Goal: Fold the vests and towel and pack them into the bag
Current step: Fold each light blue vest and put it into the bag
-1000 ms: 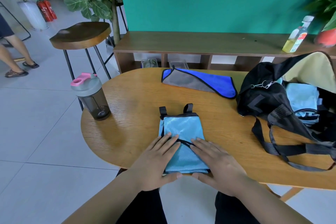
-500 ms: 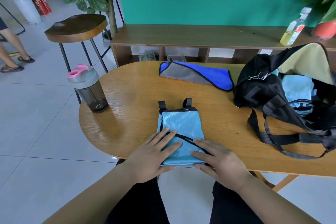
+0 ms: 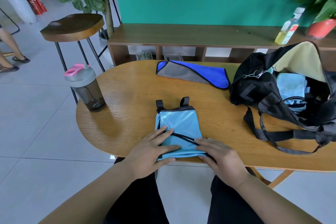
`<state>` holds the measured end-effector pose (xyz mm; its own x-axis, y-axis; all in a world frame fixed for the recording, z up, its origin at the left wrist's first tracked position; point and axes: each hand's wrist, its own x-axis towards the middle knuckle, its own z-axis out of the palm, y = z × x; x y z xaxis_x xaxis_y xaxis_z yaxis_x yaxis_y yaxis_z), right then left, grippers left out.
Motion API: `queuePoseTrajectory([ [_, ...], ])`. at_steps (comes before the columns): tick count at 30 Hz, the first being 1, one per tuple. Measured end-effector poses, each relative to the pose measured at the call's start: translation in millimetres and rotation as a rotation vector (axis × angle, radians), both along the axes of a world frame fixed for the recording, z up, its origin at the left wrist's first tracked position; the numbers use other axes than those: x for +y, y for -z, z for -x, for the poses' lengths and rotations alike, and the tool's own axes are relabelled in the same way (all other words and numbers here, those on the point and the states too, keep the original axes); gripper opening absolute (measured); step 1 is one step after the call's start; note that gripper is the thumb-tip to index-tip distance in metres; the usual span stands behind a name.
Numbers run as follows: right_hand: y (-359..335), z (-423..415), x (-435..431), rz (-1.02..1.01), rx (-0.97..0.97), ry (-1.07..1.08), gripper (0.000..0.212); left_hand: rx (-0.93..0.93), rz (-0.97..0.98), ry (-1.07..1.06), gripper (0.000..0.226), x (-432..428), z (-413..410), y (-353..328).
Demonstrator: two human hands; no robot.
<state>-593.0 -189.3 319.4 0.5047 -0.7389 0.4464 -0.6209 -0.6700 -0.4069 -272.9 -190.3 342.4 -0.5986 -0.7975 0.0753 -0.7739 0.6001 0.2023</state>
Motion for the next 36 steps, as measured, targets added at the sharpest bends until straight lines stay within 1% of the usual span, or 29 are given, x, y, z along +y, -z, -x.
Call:
queuePoseTrajectory([
  [2,-2,0,0,-0.019,-0.007,0.001,0.032,-0.025,0.008,0.018,0.048,-2,-2,3],
  [4,-4,-1,1,-0.038,-0.026,0.01,0.031,0.009,-0.024,0.009,0.053,-2,-3,3],
  [6,-8,-3,4,-0.095,-0.098,0.048,0.029,0.1,-0.056,-0.008,0.049,-2,0,3],
  [9,-21,-8,7,-0.22,-0.243,0.161,0.024,0.261,-0.07,-0.068,0.045,0,6,0],
  [11,-28,-12,7,-0.258,-0.292,0.239,0.02,0.36,-0.063,-0.132,0.045,2,12,-6],
  [14,-36,-19,0,-0.322,-0.362,0.287,0.016,0.472,-0.073,-0.214,0.046,3,18,-13],
  [16,-41,-26,-9,-0.389,-0.423,0.305,0.014,0.53,-0.127,-0.267,0.048,1,18,-12],
  [18,-45,-32,-24,-0.475,-0.461,0.349,0.013,0.633,-0.235,-0.368,0.052,-3,19,-15],
  [20,-48,-38,-42,-0.537,-0.45,0.389,0.014,0.759,-0.331,-0.48,0.042,-13,22,-22],
  [23,-51,-48,-69,-0.586,-0.406,0.454,0.014,0.85,-0.323,-0.613,0.022,-34,28,-28],
  [25,-52,-53,-82,-0.6,-0.371,0.518,0.013,0.817,-0.296,-0.697,0.019,-49,30,-26],
  [26,-52,-56,-86,-0.604,-0.357,0.547,0.014,0.768,-0.281,-0.742,0.022,-54,30,-24],
  [28,-51,-61,-90,-0.605,-0.344,0.59,0.015,0.634,-0.237,-0.806,0.029,-60,33,-20],
  [31,-48,-65,-88,-0.578,-0.346,0.637,0.015,0.451,-0.145,-0.834,0.036,-61,39,-20],
  [34,-44,-64,-87,-0.554,-0.359,0.661,0.015,0.403,-0.112,-0.861,0.039,-61,42,-21],
  [36,-41,-64,-88,-0.551,-0.352,0.675,0.02,0.395,-0.109,-0.873,0.04,-61,43,-22],
])
